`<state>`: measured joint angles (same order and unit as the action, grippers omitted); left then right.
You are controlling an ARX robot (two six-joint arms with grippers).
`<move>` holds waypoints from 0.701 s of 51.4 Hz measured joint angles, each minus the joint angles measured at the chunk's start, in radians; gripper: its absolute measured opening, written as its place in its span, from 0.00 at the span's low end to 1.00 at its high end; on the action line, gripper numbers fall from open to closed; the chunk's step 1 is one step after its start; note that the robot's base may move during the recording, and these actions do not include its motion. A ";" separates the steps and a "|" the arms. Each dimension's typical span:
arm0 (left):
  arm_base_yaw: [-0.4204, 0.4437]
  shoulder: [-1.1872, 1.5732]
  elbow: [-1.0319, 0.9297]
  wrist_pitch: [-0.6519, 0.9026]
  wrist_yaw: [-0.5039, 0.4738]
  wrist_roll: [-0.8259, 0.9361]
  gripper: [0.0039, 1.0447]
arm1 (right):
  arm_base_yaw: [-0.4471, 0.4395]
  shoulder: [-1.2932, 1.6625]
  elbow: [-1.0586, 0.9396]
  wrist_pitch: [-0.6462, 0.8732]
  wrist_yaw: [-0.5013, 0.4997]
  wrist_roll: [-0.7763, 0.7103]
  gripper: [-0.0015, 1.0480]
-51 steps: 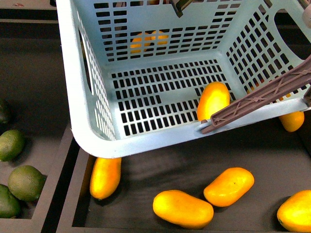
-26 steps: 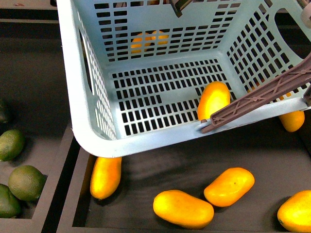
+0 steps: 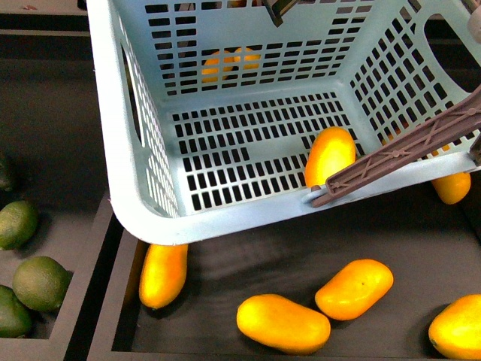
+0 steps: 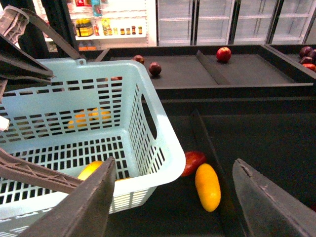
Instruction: Pick lemon and mango into basket
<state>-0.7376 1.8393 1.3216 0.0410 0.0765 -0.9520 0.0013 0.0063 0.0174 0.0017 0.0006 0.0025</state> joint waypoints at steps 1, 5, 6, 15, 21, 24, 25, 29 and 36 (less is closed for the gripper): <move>0.000 0.000 0.000 0.000 0.000 0.000 0.04 | 0.000 0.000 0.000 0.000 0.001 0.000 0.71; -0.001 0.000 0.000 0.000 -0.002 0.001 0.04 | 0.000 0.000 0.000 -0.001 0.003 0.000 0.84; -0.004 0.000 0.000 0.000 -0.002 0.002 0.04 | 0.000 -0.001 0.000 -0.002 0.004 0.000 0.89; -0.011 0.000 0.000 0.000 0.020 -0.008 0.04 | 0.000 -0.001 0.000 -0.002 0.003 0.000 0.92; -0.008 0.000 0.000 0.000 0.005 -0.005 0.04 | 0.000 -0.002 0.000 -0.002 0.003 0.000 0.92; -0.007 0.000 0.000 0.000 0.001 -0.003 0.04 | 0.000 -0.001 0.000 -0.002 0.003 0.000 0.92; -0.007 0.000 0.000 0.000 0.001 -0.002 0.04 | 0.000 -0.001 0.000 -0.002 0.002 0.000 0.92; -0.004 0.000 0.000 0.000 -0.005 -0.003 0.04 | 0.000 -0.003 0.000 -0.002 0.002 0.000 0.92; -0.001 0.000 0.000 0.000 -0.009 0.000 0.04 | 0.000 -0.002 0.000 -0.003 0.001 0.000 0.92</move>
<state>-0.7383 1.8393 1.3216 0.0414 0.0673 -0.9524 0.0017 0.0040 0.0174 -0.0010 0.0017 0.0029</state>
